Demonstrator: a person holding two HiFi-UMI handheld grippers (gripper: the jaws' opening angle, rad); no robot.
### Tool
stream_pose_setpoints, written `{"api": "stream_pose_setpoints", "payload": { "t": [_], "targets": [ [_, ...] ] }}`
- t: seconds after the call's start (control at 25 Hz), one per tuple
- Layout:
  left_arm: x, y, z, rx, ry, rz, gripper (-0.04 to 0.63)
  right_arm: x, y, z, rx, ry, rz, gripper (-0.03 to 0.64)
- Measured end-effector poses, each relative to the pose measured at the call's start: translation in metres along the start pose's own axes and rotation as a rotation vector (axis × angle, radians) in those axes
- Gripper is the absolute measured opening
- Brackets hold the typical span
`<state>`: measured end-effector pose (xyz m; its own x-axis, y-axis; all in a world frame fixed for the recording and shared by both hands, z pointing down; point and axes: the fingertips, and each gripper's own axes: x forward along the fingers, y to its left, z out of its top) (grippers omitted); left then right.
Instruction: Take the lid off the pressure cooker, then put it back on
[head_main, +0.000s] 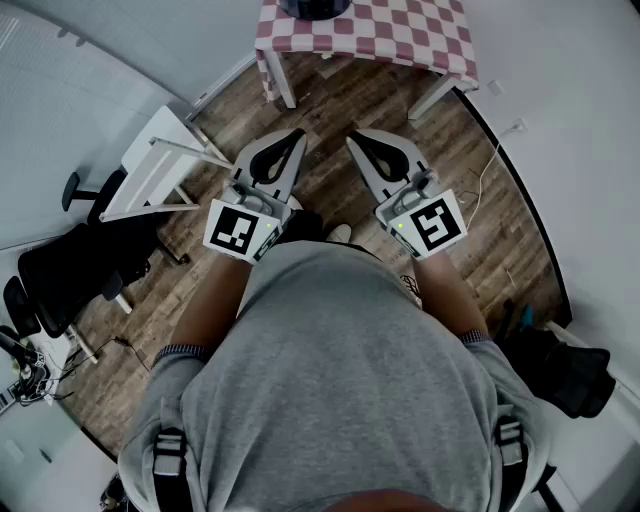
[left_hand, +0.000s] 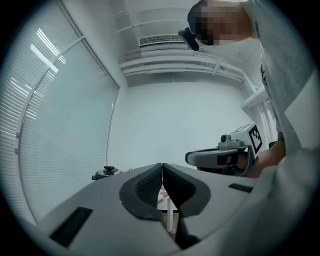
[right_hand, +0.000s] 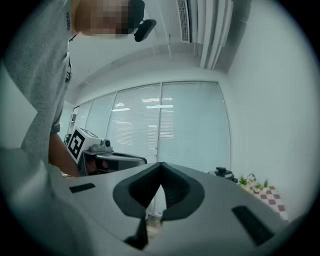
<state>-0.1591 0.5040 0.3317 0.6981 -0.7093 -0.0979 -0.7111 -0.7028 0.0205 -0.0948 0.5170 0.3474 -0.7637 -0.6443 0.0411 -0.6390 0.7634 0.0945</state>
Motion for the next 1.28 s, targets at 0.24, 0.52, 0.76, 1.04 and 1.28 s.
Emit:
{"api": "stream_pose_setpoints", "payload": {
  "t": [0.24, 0.52, 0.76, 1.04, 1.28],
  "targets": [
    [-0.005, 0.001, -0.006, 0.008, 0.013, 0.045, 0.019, -0.004, 0.002, -0.002, 0.019, -0.005, -0.007, 0.003],
    [-0.008, 0.0, -0.011, -0.043, 0.02, 0.041, 0.02, -0.016, -0.004, -0.014, 0.052, 0.011, -0.026, 0.005],
    [-0.005, -0.008, -0.012, -0.001, 0.04, 0.032, 0.021, -0.02, -0.009, -0.014, 0.058, 0.008, -0.019, 0.006],
    [0.003, -0.01, -0.013, -0.002, 0.042, 0.01, 0.158, -0.019, -0.015, -0.015, 0.041, 0.021, -0.016, 0.13],
    [0.014, -0.014, -0.017, -0.023, 0.061, -0.023, 0.298, -0.022, -0.019, -0.022, 0.041, 0.053, 0.015, 0.293]
  ]
}}
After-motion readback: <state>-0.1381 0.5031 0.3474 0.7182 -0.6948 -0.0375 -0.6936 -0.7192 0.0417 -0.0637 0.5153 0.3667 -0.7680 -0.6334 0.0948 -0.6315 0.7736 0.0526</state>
